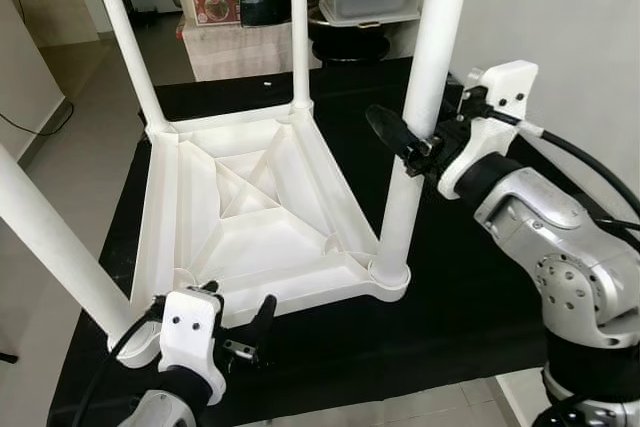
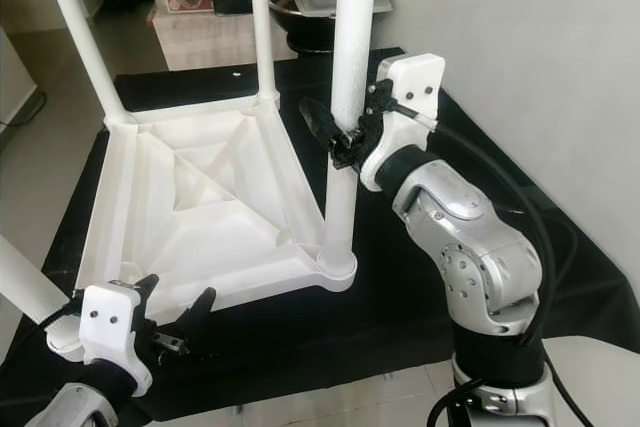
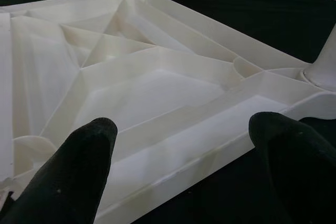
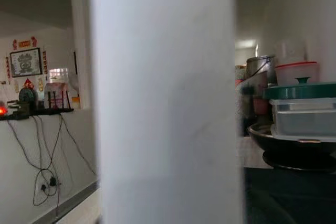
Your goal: Building children table
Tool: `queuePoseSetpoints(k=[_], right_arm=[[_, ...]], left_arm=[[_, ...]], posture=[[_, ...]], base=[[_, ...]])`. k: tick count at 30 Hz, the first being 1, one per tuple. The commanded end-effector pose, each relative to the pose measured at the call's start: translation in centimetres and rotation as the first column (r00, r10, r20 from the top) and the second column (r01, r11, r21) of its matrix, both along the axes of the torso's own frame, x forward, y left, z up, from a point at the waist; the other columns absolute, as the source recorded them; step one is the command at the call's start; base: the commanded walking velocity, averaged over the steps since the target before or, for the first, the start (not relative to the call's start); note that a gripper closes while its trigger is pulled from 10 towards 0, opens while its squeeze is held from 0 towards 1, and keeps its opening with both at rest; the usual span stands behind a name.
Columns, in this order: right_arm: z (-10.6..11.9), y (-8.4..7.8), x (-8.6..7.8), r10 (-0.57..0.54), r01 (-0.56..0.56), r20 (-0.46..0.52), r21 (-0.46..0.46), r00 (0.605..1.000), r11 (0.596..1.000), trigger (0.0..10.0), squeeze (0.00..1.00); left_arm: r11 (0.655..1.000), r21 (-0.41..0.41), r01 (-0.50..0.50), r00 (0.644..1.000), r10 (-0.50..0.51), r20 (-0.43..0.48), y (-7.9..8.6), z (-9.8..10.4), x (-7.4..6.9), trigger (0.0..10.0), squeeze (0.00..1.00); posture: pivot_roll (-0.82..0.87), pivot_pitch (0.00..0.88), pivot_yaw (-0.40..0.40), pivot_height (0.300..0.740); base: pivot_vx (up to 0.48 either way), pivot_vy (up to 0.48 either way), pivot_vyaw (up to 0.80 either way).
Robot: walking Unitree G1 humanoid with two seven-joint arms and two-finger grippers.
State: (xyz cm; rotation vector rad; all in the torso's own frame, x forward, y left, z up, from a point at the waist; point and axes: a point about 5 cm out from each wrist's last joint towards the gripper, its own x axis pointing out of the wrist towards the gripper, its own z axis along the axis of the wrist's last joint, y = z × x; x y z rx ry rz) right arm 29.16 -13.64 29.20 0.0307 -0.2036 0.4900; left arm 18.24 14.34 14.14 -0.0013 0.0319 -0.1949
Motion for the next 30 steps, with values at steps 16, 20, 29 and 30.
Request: queuePoseSetpoints(k=[16,20,29,30], right_arm=[[-0.6,0.9,0.8,0.019,-0.019,-0.046,-0.004,0.999,1.000,0.0,0.00],[-0.7,1.0,0.9,0.023,-0.023,-0.050,-0.004,0.998,1.000,0.0,0.00],[-1.0,1.3,1.1,0.039,-0.040,-0.069,-0.012,0.997,0.999,10.0,0.00],[-1.0,1.3,1.1,0.039,-0.040,-0.069,-0.012,0.997,0.999,10.0,0.00]], left_arm=[[0.993,0.018,-0.118,0.993,0.118,0.002,1.2,0.4,-1.2,10.0,0.00],[0.989,0.017,-0.145,0.989,0.145,-0.012,1.6,0.4,-2.0,10.0,0.00],[0.982,0.024,-0.187,0.982,0.188,-0.031,1.6,0.8,-3.8,10.0,0.00],[0.982,0.024,-0.187,0.982,0.188,-0.031,1.6,0.8,-3.8,10.0,0.00]], posture=[[-0.01,0.064,-0.016,0.740],[0.00,0.065,-0.016,0.740],[0.02,0.072,-0.021,0.740],[0.02,0.072,-0.021,0.740]], base=[[0.000,0.000,0.00],[0.000,0.000,0.00],[0.000,0.000,0.00],[0.000,0.000,0.00]])
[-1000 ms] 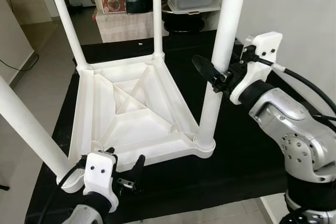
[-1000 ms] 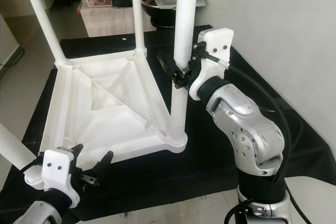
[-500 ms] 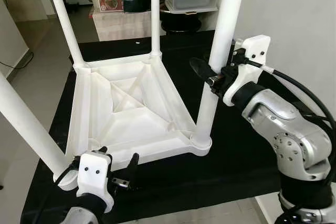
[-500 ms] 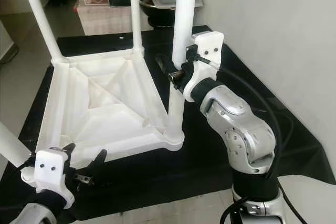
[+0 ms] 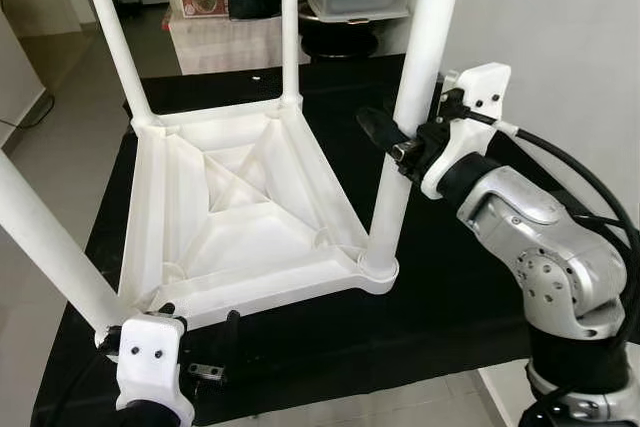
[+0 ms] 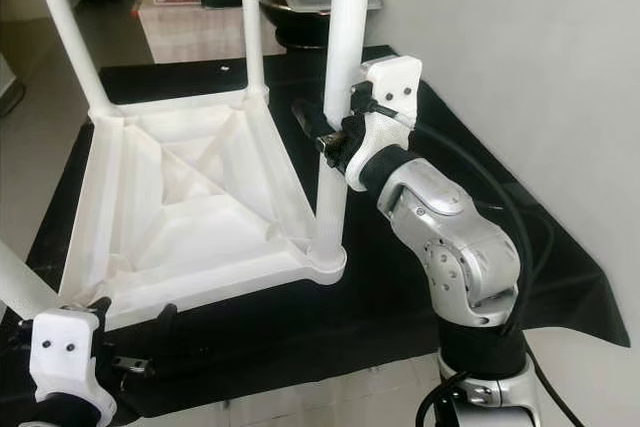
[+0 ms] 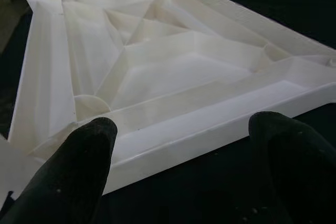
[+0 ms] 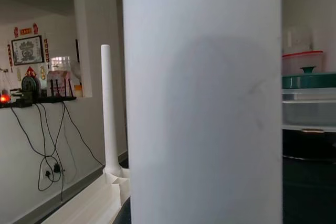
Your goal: Building children table
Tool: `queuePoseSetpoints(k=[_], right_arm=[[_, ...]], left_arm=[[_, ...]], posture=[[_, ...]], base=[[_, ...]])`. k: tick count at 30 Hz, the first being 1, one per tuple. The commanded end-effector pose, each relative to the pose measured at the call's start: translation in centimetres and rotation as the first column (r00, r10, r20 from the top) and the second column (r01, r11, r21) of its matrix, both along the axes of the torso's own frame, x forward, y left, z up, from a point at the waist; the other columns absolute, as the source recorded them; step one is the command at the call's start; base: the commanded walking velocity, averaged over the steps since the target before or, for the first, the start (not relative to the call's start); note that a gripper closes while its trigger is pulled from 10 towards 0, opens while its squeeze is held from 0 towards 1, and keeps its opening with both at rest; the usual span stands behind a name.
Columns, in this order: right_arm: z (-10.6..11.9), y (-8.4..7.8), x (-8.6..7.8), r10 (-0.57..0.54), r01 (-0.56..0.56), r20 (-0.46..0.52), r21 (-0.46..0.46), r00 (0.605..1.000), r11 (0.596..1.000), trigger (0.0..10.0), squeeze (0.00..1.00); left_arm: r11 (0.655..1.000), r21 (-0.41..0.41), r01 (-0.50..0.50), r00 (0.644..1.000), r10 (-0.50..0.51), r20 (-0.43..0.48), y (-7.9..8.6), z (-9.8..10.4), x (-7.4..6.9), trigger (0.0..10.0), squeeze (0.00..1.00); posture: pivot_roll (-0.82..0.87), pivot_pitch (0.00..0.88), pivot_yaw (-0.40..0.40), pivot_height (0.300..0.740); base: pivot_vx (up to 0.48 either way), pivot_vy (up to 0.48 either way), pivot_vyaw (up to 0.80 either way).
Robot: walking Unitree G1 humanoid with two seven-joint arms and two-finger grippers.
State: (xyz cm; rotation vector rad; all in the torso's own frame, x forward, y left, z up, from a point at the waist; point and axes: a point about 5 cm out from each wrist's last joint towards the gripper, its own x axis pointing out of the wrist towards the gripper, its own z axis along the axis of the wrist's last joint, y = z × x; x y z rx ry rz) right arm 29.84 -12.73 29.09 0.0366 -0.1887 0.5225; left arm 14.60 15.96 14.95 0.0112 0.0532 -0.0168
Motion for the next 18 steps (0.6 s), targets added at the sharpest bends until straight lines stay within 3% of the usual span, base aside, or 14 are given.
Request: queuePoseSetpoints(k=[1,11,12,15,16,18], right_arm=[[-0.9,0.4,0.4,0.007,-0.008,-0.055,-0.015,0.998,1.000,10.0,0.00],[-1.1,0.2,0.5,0.000,-0.002,-0.064,-0.027,0.998,1.000,10.0,0.00],[-1.2,0.1,0.6,-0.001,-0.001,-0.066,-0.033,0.998,0.999,10.0,0.00],[-1.2,0.1,0.6,-0.001,-0.001,-0.067,-0.034,0.998,0.999,10.0,0.00],[-1.2,0.0,0.6,-0.003,0.001,-0.066,-0.034,0.998,0.999,10.0,0.00],[-1.1,-0.1,0.7,-0.006,0.004,-0.065,-0.037,0.998,0.999,10.0,0.00]], left_arm=[[1.000,0.003,-0.014,1.000,0.014,-0.014,-0.1,0.0,-0.3,10.0,0.00],[0.993,0.008,-0.116,0.993,0.116,-0.024,1.4,-0.4,-1.4,10.0,0.00],[0.980,0.034,-0.195,0.981,0.196,-0.010,2.9,-0.7,-1.3,10.0,0.00],[0.977,0.035,-0.209,0.978,0.209,-0.009,3.1,-0.8,-1.3,10.0,0.00],[0.972,0.049,-0.228,0.974,0.228,0.008,3.6,-0.7,-1.3,10.0,1.00],[0.966,0.049,-0.253,0.967,0.253,0.020,4.2,-0.7,-1.3,10.0,1.00]], posture=[[0.02,0.073,-0.020,0.740],[0.02,0.073,-0.019,0.740],[0.01,0.071,-0.017,0.740],[0.01,0.071,-0.017,0.740],[0.01,0.071,-0.020,0.740],[0.01,0.070,-0.020,0.740]], base=[[0.000,0.000,0.00],[0.000,0.000,0.00],[0.000,0.000,0.00],[0.000,0.000,0.00],[0.000,0.000,0.00],[0.000,0.000,0.00]])
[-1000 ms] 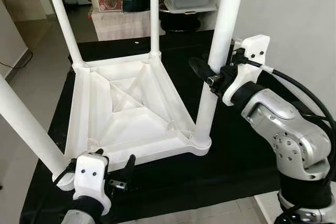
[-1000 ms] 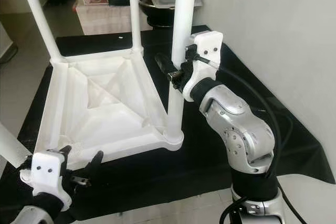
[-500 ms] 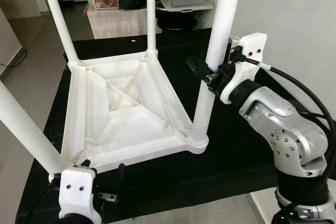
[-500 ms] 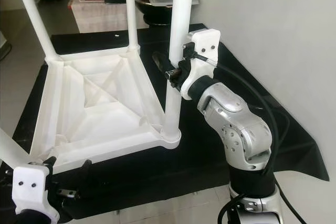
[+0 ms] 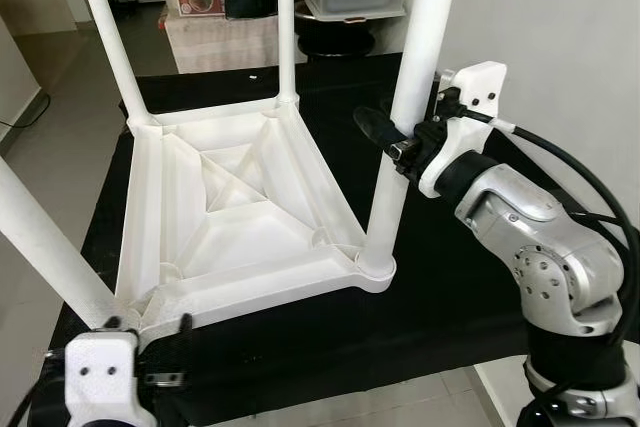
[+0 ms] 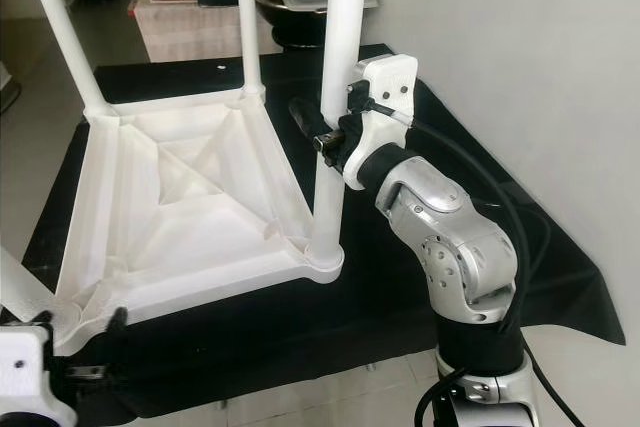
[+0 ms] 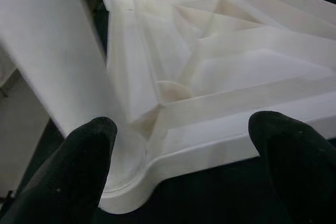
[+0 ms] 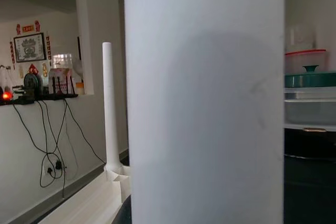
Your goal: Building children table
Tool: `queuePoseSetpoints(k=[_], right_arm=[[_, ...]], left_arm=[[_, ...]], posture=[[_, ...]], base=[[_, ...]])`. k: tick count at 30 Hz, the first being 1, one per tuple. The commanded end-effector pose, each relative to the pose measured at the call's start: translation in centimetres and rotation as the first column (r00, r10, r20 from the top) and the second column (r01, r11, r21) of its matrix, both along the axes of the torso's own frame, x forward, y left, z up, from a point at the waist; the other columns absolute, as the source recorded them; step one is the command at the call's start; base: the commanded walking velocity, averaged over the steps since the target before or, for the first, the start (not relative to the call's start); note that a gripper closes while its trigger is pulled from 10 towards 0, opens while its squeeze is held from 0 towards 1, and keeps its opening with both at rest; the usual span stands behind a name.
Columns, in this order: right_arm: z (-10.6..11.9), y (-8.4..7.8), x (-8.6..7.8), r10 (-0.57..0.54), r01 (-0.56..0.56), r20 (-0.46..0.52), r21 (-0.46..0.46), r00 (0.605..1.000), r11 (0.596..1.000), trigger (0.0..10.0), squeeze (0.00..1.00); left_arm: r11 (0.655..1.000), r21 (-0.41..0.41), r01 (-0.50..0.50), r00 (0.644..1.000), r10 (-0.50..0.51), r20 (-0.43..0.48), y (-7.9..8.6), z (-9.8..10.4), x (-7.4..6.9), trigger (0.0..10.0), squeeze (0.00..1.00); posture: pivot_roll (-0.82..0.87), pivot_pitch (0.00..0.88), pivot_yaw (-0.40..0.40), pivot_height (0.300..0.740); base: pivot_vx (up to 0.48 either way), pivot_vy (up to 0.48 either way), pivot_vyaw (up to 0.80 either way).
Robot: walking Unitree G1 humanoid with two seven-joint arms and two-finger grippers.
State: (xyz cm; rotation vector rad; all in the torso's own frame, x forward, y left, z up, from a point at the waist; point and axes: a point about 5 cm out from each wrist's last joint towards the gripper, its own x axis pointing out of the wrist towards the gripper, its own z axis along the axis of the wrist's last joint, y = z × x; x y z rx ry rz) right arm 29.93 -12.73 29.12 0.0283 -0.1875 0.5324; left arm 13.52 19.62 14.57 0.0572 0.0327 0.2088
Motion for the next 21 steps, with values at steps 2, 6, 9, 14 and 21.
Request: queuePoseSetpoints(k=[2,6,9,14,21], right_arm=[[-1.2,-0.2,0.6,-0.020,0.018,-0.065,-0.033,0.998,0.999,10.0,0.00],[-1.2,-0.2,0.6,-0.022,0.019,-0.065,-0.033,0.998,0.999,10.0,0.00],[-1.2,-0.3,0.5,-0.023,0.021,-0.066,-0.032,0.998,0.999,10.0,0.00],[-1.2,-0.3,0.5,-0.024,0.021,-0.069,-0.033,0.997,0.999,10.0,0.00],[-1.2,-0.3,0.6,-0.025,0.023,-0.069,-0.032,0.997,0.999,10.0,0.00]], left_arm=[[0.997,0.016,-0.079,0.997,0.078,0.021,1.5,-0.3,0.2,10.0,1.00],[0.995,0.011,-0.103,0.994,0.103,0.034,2.0,-0.4,0.6,10.0,1.00],[0.994,0.006,-0.108,0.993,0.108,0.037,2.1,-0.8,0.8,10.0,1.00],[0.992,0.006,-0.129,0.991,0.129,0.031,2.5,-1.3,0.9,10.0,1.00],[0.986,0.006,-0.164,0.986,0.164,0.022,3.3,-2.3,1.1,10.0,0.29]], posture=[[0.01,0.069,-0.020,0.740],[0.01,0.070,-0.016,0.740],[0.00,0.071,-0.015,0.740],[0.00,0.077,-0.015,0.740],[0.00,0.083,-0.023,0.740]], base=[[0.000,0.000,0.00],[0.000,0.000,0.00],[0.000,0.000,0.00],[0.000,0.000,0.00],[0.000,0.000,0.00]])
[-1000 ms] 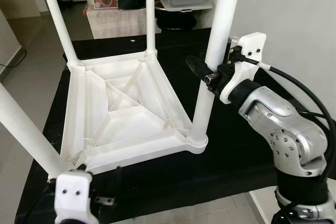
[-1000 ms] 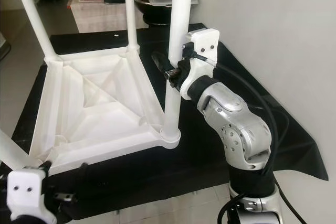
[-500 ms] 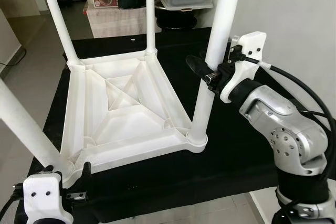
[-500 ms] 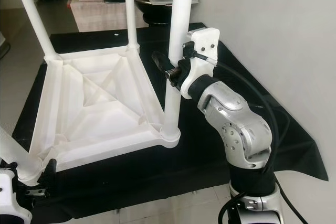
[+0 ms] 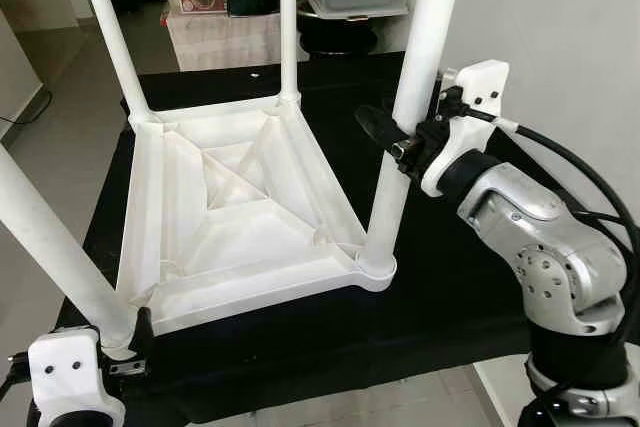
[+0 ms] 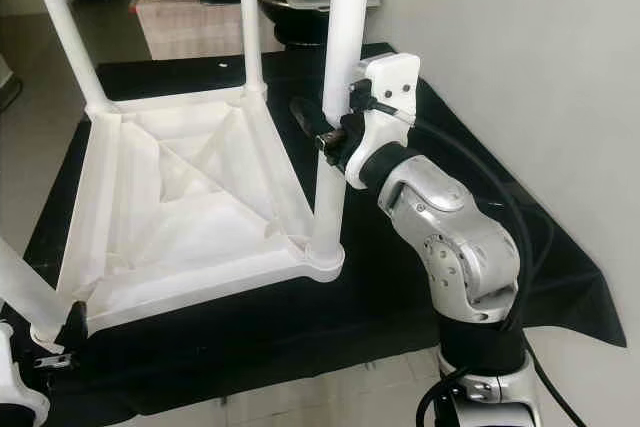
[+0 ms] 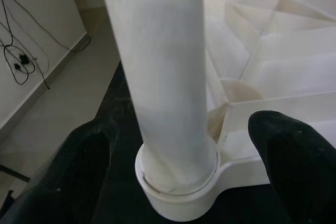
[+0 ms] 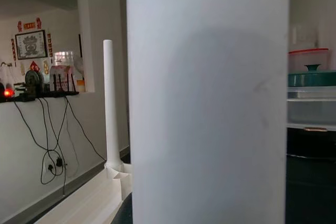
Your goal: Building children table
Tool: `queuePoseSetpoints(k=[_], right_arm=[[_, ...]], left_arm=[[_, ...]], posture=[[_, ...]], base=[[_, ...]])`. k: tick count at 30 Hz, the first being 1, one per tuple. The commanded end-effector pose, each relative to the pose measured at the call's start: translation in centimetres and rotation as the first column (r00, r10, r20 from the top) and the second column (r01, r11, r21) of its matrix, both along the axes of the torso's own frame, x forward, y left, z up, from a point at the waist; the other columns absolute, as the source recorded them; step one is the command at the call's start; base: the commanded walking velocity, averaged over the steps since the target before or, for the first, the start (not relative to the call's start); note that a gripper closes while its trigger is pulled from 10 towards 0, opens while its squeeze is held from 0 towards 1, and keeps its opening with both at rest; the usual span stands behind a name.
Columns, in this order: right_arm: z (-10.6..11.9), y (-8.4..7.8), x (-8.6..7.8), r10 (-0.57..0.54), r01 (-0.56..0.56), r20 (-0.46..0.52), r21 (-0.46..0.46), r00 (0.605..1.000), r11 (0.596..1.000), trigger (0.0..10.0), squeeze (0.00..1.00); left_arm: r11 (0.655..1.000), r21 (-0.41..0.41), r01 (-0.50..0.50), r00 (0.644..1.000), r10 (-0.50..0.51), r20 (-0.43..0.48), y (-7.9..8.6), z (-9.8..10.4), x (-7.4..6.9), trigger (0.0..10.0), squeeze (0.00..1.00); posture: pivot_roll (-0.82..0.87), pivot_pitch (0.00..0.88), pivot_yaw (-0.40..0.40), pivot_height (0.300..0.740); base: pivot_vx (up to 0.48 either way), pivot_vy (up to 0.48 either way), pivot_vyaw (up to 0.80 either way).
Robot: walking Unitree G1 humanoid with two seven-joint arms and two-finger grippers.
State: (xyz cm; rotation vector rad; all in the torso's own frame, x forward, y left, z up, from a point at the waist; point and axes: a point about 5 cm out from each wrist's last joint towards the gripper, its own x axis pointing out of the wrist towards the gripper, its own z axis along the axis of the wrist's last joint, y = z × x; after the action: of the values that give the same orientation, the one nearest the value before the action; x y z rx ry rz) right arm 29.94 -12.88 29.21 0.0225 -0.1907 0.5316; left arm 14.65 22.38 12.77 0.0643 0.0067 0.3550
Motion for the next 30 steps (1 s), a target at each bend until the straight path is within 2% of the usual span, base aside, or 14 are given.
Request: queuePoseSetpoints(k=[1,2,4,6,7,8,13,14,15,25,30], right_arm=[[-1.3,-0.2,0.5,-0.024,0.022,-0.073,-0.028,0.997,0.999,10.0,0.00],[-1.2,-0.1,0.5,-0.022,0.021,-0.074,-0.025,0.997,0.999,10.0,0.00],[-1.2,-0.1,0.5,-0.021,0.020,-0.074,-0.023,0.997,1.000,10.0,0.00],[-1.2,-0.1,0.5,-0.021,0.019,-0.072,-0.023,0.997,1.000,10.0,0.00],[-1.2,-0.1,0.5,-0.021,0.019,-0.072,-0.023,0.997,1.000,10.0,0.00],[-1.0,-0.2,0.5,-0.022,0.021,-0.068,-0.023,0.997,1.000,10.0,0.00],[-0.9,-0.3,0.4,-0.028,0.026,-0.065,-0.022,0.997,0.999,10.0,0.00],[-0.9,-0.3,0.4,-0.029,0.028,-0.066,-0.023,0.997,0.999,10.0,0.00],[-0.9,-0.3,0.4,-0.030,0.028,-0.066,-0.023,0.997,0.999,10.0,0.00],[-0.9,-0.5,0.5,-0.041,0.039,-0.068,-0.030,0.997,0.999,10.0,0.00],[-1.0,-0.6,0.5,-0.047,0.045,-0.070,-0.032,0.996,0.998,10.0,0.00]], left_arm=[[1.000,-0.006,-0.019,1.000,0.019,-0.007,0.6,-0.5,0.0,10.0,0.29],[1.000,-0.008,-0.020,1.000,0.020,0.003,0.9,-0.5,0.4,10.0,0.00],[1.000,-0.009,-0.020,1.000,0.020,0.012,1.1,-0.5,0.7,10.0,0.00],[1.000,0.024,-0.013,0.999,0.012,0.043,2.1,-0.1,1.9,10.0,0.00],[1.000,0.024,-0.013,0.999,0.012,0.043,2.1,-0.1,1.9,10.0,0.00],[0.999,0.045,-0.015,0.998,0.012,0.069,3.0,0.4,2.9,10.0,0.00],[0.999,0.051,0.000,0.997,-0.004,0.083,3.1,0.4,3.7,10.0,0.00],[0.999,0.049,0.007,0.997,-0.011,0.080,3.0,0.2,3.8,6.6,0.00],[0.999,0.044,0.010,0.997,-0.014,0.077,2.9,0.0,3.8,0.0,0.00],[1.000,0.005,0.006,0.998,-0.006,0.059,2.4,-1.1,3.2,0.0,0.00],[0.999,0.025,-0.027,0.997,0.025,0.072,3.3,-0.6,3.0,0.0,0.00]], posture=[[0.00,0.083,-0.023,0.740],[0.00,0.083,-0.025,0.740],[0.00,0.083,-0.025,0.740],[-0.01,0.086,-0.030,0.740],[-0.01,0.086,-0.030,0.740],[-0.02,0.088,-0.029,0.740],[-0.02,0.091,-0.027,0.740],[-0.02,0.093,-0.026,0.740],[-0.02,0.093,-0.026,0.740],[-0.02,0.096,-0.028,0.740],[-0.02,0.094,-0.029,0.740]], base=[[0.000,0.000,0.00],[0.000,0.000,0.00],[0.000,0.000,0.00],[0.000,0.000,0.00],[0.000,0.000,0.00],[0.000,0.000,0.00],[0.000,0.000,0.00],[0.000,0.000,0.00],[0.000,0.000,0.00],[0.000,0.000,0.00],[0.000,0.000,0.00]])
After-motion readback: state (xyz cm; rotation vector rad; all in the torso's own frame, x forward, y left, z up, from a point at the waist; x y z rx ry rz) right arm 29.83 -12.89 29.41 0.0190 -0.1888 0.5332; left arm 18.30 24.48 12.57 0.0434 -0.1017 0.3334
